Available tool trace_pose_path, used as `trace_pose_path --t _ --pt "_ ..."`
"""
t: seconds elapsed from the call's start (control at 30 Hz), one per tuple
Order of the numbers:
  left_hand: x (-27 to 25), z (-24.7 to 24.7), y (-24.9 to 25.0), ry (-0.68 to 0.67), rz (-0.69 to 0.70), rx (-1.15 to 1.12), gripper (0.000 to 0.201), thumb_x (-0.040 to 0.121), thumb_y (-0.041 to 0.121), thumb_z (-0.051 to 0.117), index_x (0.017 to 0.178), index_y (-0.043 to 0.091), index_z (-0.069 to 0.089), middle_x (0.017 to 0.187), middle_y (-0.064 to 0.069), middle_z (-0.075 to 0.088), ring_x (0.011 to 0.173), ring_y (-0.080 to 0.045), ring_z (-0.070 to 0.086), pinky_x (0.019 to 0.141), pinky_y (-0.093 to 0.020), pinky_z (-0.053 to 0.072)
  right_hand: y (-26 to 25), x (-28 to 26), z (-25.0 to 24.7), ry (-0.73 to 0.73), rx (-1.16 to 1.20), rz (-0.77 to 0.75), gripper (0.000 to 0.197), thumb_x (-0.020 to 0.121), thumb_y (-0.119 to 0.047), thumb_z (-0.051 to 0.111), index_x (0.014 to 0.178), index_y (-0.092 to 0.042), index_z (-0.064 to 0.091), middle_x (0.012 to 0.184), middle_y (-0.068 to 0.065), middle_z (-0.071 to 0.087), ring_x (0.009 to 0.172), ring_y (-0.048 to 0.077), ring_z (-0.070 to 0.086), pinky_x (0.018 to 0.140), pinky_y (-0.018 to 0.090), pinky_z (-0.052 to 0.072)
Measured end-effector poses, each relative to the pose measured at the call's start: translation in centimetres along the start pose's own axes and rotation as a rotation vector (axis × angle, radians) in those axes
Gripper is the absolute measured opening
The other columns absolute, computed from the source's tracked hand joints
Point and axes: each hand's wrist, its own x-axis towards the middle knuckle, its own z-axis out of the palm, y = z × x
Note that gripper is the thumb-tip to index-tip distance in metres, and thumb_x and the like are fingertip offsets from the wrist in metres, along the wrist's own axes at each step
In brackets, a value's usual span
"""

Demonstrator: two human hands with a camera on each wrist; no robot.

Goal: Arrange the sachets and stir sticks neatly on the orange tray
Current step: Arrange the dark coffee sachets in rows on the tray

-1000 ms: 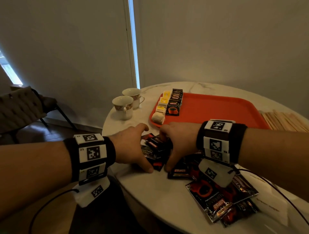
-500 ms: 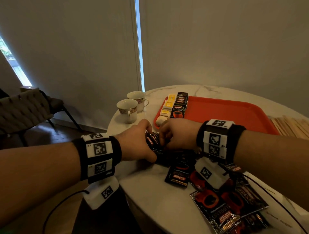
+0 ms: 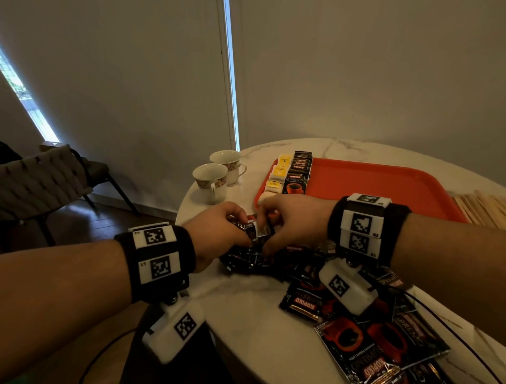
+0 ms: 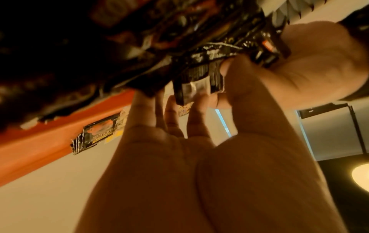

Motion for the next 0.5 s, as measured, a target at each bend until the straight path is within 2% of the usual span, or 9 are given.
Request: trace_pose_path --t 0.07,0.17,0.27,0.33,0.37,0.43,0.5 --pt "-0.1 -0.4 0.1 0.018 0.025 0.011 0.035 0.081 -0.013 0.072 0.103 0.012 0.063 0.11 -0.017 0.068 0.094 -0.034 0.072 0.077 -0.041 0.064 -0.1 -0.5 -0.4 -0.022 -0.003 0.028 0.062 0.067 -0.045 0.092 0.111 -0.034 0.049 0.11 -0.009 0.065 0.096 0.011 0.064 0.085 0.036 0.059" --pt "-0.3 -1.2 0.3 0.036 0.052 -0.024 0.036 0.08 -0.015 0.071 0.102 0.012 0.063 0.113 -0.015 0.067 0.097 -0.035 0.071 0.072 -0.04 0.063 -0.1 -0.8 -0.4 -0.059 -0.055 0.056 0.081 0.064 -0.045 0.094 0.121 -0.036 0.037 0.118 -0.009 0.06 0.096 0.012 0.063 0.081 0.033 0.059" --pt "-0.7 -2.2 0.4 0.051 0.092 -0.088 0.033 0.081 -0.015 0.07 0.097 0.013 0.061 0.116 -0.015 0.065 0.096 -0.035 0.071 0.066 -0.039 0.062 0.0 -0.8 -0.8 -0.022 -0.05 0.086 0.102 0.063 -0.049 0.093 0.138 -0.038 0.024 0.131 -0.008 0.054 0.108 0.017 0.061 0.086 0.034 0.058" --pt "-0.9 -2.7 0.6 0.069 0.139 -0.136 0.032 0.082 -0.015 0.069 0.094 0.014 0.06 0.116 -0.017 0.065 0.095 -0.037 0.072 0.064 -0.041 0.062 0.1 -0.7 -1.3 -0.018 0.097 0.123 0.108 0.062 -0.057 0.09 0.144 -0.04 0.023 0.14 -0.004 0.055 0.117 0.02 0.06 0.095 0.038 0.056" --pt "-0.9 -2.9 0.8 0.083 0.167 -0.16 0.032 0.082 -0.015 0.069 0.093 0.013 0.059 0.115 -0.018 0.066 0.092 -0.038 0.072 0.059 -0.039 0.061 0.1 -0.7 -1.4 -0.016 0.191 0.138 0.109 0.06 -0.065 0.087 0.146 -0.04 0.025 0.143 -0.003 0.055 0.12 0.021 0.059 0.1 0.041 0.053" --pt "-0.7 -3.1 1.5 0.108 0.222 -0.22 0.034 0.083 -0.017 0.067 0.093 0.013 0.058 0.112 -0.019 0.067 0.085 -0.037 0.073 0.05 -0.033 0.057 0.1 -0.7 -1.5 0.006 0.373 0.17 0.102 0.062 -0.076 0.079 0.145 -0.036 0.035 0.14 0.005 0.06 0.122 0.026 0.062 0.107 0.046 0.05" --pt "-0.3 -3.0 2.3 0.125 0.285 -0.286 0.036 0.083 -0.02 0.066 0.092 0.014 0.057 0.107 -0.019 0.067 0.079 -0.038 0.072 0.046 -0.034 0.056 -0.2 -1.1 -1.6 0.01 0.545 0.158 0.064 0.081 -0.065 0.071 0.131 -0.032 0.049 0.137 0.014 0.061 0.123 0.033 0.062 0.106 0.044 0.051"
